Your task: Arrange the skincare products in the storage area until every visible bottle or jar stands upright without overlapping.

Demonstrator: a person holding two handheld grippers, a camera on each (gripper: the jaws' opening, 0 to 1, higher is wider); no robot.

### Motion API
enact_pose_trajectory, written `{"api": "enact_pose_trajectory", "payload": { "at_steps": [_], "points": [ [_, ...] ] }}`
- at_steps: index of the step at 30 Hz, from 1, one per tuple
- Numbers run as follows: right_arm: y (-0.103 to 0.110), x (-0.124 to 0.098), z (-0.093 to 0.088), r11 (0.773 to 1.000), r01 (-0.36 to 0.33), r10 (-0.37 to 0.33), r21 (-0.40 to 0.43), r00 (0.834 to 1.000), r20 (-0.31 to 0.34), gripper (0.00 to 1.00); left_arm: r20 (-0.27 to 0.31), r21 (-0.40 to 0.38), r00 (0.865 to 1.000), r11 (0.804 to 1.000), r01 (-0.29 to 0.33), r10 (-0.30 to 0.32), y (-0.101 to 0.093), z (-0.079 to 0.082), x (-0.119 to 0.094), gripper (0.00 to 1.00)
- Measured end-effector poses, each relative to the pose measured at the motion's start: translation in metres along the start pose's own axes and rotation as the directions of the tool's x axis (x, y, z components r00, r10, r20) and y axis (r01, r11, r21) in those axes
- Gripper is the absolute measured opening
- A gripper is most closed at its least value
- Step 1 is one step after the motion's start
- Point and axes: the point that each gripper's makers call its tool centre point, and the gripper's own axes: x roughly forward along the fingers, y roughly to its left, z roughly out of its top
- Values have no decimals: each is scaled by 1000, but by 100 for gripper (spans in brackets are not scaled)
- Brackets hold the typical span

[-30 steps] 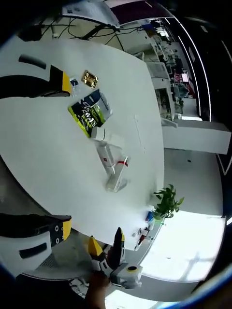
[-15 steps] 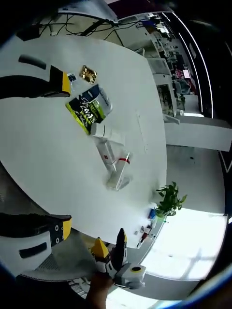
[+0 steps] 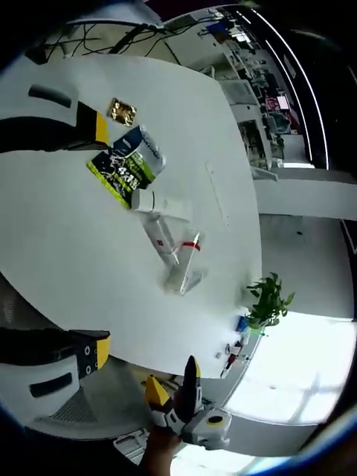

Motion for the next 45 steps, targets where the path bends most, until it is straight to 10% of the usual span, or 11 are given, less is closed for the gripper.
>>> {"api": "enact_pose_trajectory", "payload": {
  "at_steps": [45],
  "points": [
    [-7, 1, -14, 1000, 30, -30, 1, 999, -41, 70, -68, 23, 998, 1000, 13, -12, 11, 11, 31, 94]
  ]
}}
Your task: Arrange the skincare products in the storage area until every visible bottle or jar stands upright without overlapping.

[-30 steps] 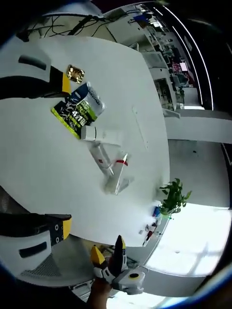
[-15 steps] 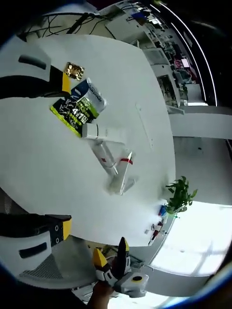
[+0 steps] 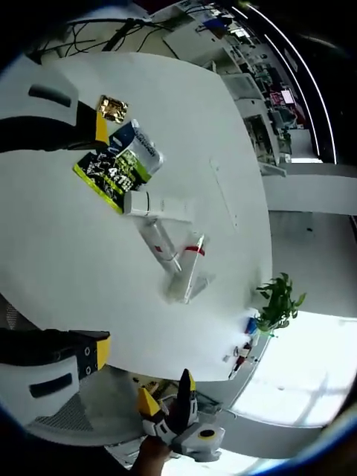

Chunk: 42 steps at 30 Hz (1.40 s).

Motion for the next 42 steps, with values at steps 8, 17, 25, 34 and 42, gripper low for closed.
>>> {"api": "enact_pose_trajectory", "payload": {
  "at_steps": [8, 17, 25, 34, 42],
  "points": [
    [-1, 1, -1, 1000, 3, -3, 4, 1000, -3, 73, -9, 6, 1000, 1000, 10, -10, 3, 4, 10, 94],
    [-3, 2, -2, 1000, 3, -3, 16, 1000, -10, 76, -28, 21, 999, 1000, 18, -17, 3, 7, 17, 95],
    [-2, 2, -3, 1000, 1, -1, 16, 1000, -17, 80, -45, 31, 999, 999, 26, -25, 6, 8, 21, 96],
    [-2, 4, -3, 1000, 1, 0, 25, 1000, -21, 82, -60, 42, 998, 999, 34, -31, 10, 9, 30, 96],
    [-4, 5, -5, 999, 0, 1, 34, 1000, -30, 85, -76, 53, 996, 998, 44, -40, 12, 10, 36, 96]
  ]
}}
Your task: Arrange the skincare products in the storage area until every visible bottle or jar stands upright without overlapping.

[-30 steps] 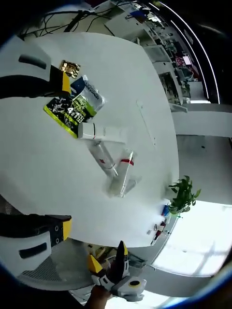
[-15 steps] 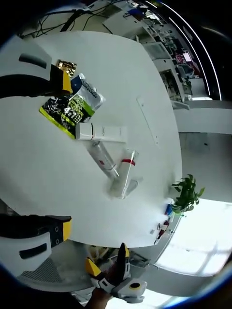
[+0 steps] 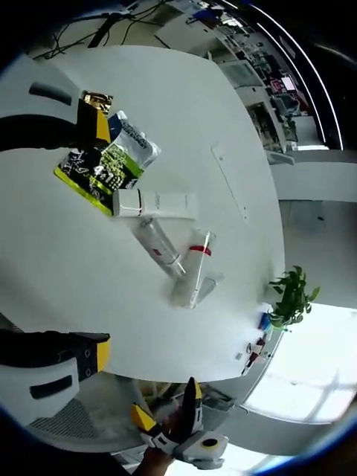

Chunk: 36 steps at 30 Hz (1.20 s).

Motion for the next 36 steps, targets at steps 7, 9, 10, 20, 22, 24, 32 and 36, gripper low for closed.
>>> {"api": "enact_pose_trajectory", "payload": {
  "at_steps": [7, 9, 10, 20, 22, 24, 32, 36],
  "points": [
    [0, 1, -2, 1000, 0, 0, 2, 1000, -6, 87, -12, 4, 1000, 1000, 9, -9, 3, 0, 6, 96],
    [0, 1, -1, 1000, 1, -1, 4, 1000, -7, 87, -18, 6, 1000, 1000, 11, -11, 4, -1, 8, 96],
    [-1, 1, -2, 1000, 3, -3, 5, 1000, -9, 87, -19, 8, 1000, 1000, 12, -12, 4, -2, 8, 96],
    [-1, 1, -3, 1000, 9, -9, 0, 1000, -18, 87, -34, 27, 999, 999, 22, -21, 5, -1, 14, 96],
    [0, 1, -2, 1000, 4, -4, 7, 1000, -12, 88, -38, 33, 999, 999, 23, -22, 6, -1, 16, 96],
    [0, 2, -2, 1000, 1, -1, 10, 1000, -11, 89, -44, 34, 999, 999, 25, -24, 9, -1, 19, 96],
    [-2, 3, -4, 1000, 3, -2, 23, 1000, -20, 88, -51, 41, 998, 999, 34, -32, 10, -2, 23, 96],
    [-2, 4, -6, 1000, 9, -8, 14, 999, -32, 88, -52, 45, 998, 998, 41, -39, 8, -2, 25, 96]
  ]
}}
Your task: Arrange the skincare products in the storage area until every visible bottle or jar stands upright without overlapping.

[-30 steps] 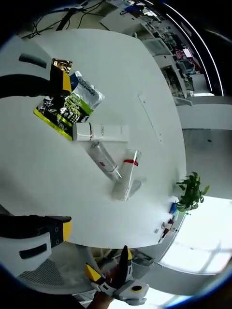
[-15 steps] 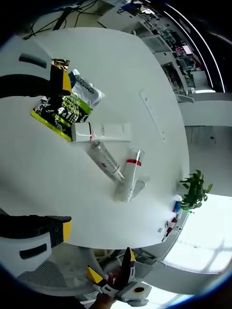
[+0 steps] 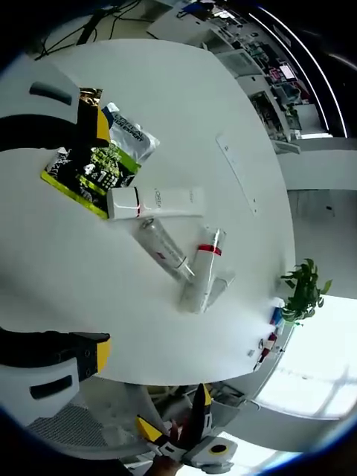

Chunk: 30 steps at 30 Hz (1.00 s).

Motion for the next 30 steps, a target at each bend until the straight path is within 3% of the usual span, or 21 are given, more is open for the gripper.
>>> {"api": "enact_pose_trajectory", "payload": {
  "at_steps": [14, 30],
  "points": [
    [-1, 0, -3, 1000, 2, -2, 5, 1000, -17, 88, -11, 35, 999, 999, 35, -35, -10, 3, 15, 96],
    [-2, 1, -4, 1000, 13, -13, 8, 1000, -28, 87, -24, 86, 999, 996, 34, -32, -3, 4, 26, 94]
  ]
}}
